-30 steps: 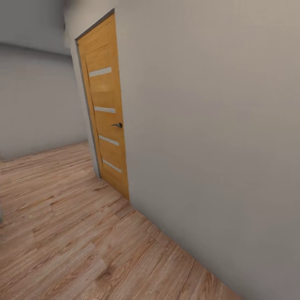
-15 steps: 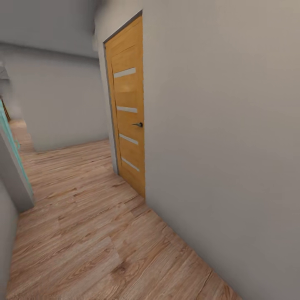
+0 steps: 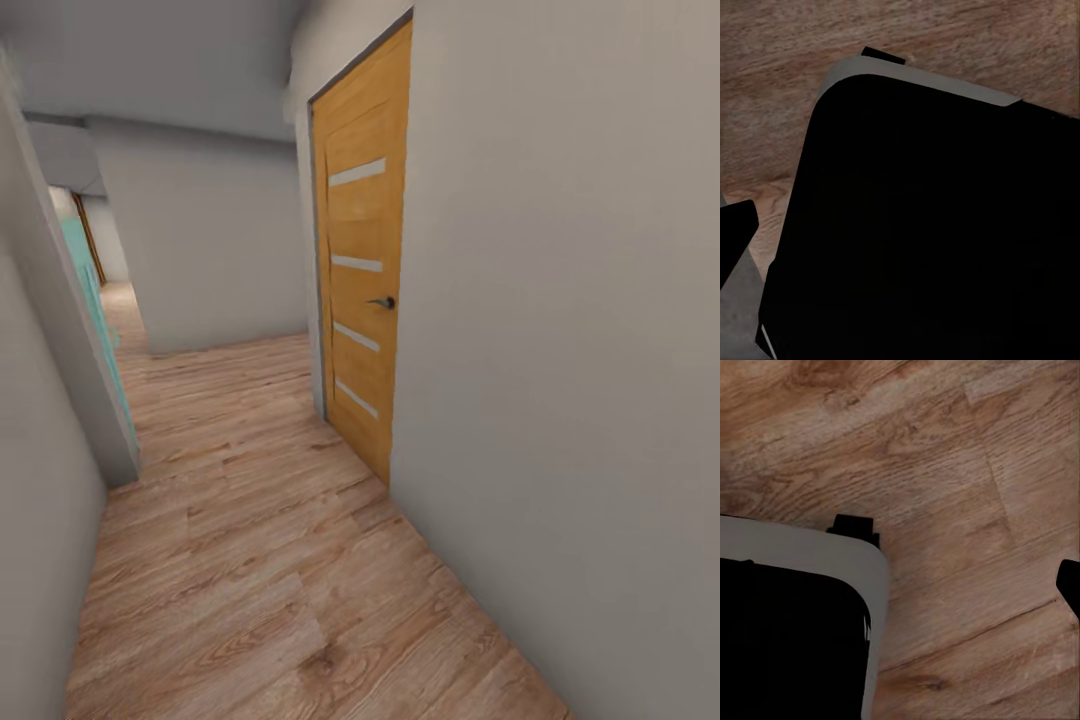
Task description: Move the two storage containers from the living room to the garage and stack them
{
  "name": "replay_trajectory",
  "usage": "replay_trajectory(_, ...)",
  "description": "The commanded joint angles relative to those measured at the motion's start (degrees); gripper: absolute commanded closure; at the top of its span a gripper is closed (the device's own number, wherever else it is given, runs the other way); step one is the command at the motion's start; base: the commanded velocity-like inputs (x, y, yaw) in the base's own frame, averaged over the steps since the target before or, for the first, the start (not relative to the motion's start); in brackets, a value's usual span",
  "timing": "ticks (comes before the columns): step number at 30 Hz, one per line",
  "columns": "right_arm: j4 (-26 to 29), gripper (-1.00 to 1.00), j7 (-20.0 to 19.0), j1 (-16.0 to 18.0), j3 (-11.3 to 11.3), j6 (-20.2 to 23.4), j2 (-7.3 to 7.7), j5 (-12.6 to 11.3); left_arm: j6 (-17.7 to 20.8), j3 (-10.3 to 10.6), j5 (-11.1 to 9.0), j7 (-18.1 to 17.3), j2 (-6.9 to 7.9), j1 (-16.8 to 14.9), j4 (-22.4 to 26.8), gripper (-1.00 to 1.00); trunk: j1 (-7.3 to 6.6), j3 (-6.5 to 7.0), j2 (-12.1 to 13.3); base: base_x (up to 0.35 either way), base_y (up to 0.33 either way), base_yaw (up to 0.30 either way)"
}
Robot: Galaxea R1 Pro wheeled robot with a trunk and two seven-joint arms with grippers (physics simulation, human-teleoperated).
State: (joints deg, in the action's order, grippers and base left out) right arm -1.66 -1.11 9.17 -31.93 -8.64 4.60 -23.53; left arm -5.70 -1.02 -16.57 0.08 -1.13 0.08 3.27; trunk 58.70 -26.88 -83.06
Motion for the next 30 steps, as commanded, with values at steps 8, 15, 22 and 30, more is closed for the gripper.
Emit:
replay_trajectory(8, -0.2, -1.0, -0.1, 0.1, -0.5, -0.3, -0.21, -0.6, 0.1, 0.0, -0.2, 0.0, -0.04, 0.0, 0.0, -1.0, 0.03, -0.05, 0.0, 0.32, 0.0, 0.3)
replay_trajectory(15, -0.2, -1.0, -0.1, 0.1, -0.5, -0.3, -0.19, -0.6, -0.1, -0.1, -0.2, 0.0, -0.1, 0.0, 0.0, -1.0, 0.03, -0.05, 0.0, 0.321, 0.0, 0.3)
replay_trajectory(22, -0.2, -1.0, -0.1, 0.1, -0.4, -0.3, -0.04, -0.6, 0.0, -0.1, -0.2, 0.0, -0.18, 0.0, 0.0, -1.0, 0.03, -0.05, 0.0, 0.321, 0.0, 0.3)
replay_trajectory(30, -0.2, -1.0, -0.1, 0.1, -0.4, -0.3, -0.03, -0.6, 0.0, -0.1, -0.2, 0.0, -0.19, 0.0, 0.0, -1.0, 0.03, -0.05, 0.0, 0.321, 0.0, 0.3)
